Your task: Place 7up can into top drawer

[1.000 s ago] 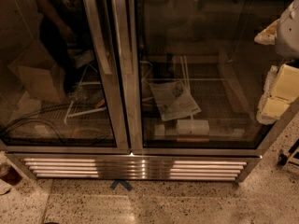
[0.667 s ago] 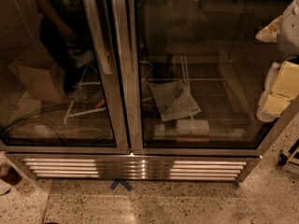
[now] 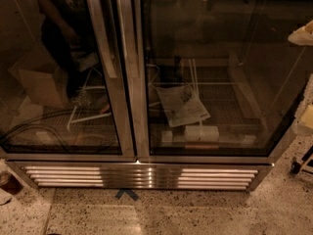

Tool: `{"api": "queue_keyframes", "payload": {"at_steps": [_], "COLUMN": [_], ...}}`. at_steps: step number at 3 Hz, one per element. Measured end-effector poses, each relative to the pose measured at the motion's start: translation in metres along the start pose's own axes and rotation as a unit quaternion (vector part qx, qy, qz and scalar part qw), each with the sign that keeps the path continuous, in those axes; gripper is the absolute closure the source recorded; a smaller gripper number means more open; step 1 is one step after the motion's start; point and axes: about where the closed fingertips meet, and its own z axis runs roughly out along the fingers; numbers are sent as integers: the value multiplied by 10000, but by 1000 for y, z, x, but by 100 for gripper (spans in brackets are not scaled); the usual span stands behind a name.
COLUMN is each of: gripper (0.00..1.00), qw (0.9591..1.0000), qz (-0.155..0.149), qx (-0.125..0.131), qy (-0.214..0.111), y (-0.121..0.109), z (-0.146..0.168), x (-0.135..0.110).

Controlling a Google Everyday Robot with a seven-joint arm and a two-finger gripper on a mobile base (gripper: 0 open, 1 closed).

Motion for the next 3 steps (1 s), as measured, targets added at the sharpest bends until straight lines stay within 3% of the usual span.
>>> {"api": "queue_keyframes", "payload": {"at_steps": [2,3], "gripper": [0,0], "qw": [9997,9991], "qz": [-10,-23], "qx": [-117,-58], "qy": [-223,-420], "y": [44,53], "z": [-20,-17], "x": [6,-2]}}
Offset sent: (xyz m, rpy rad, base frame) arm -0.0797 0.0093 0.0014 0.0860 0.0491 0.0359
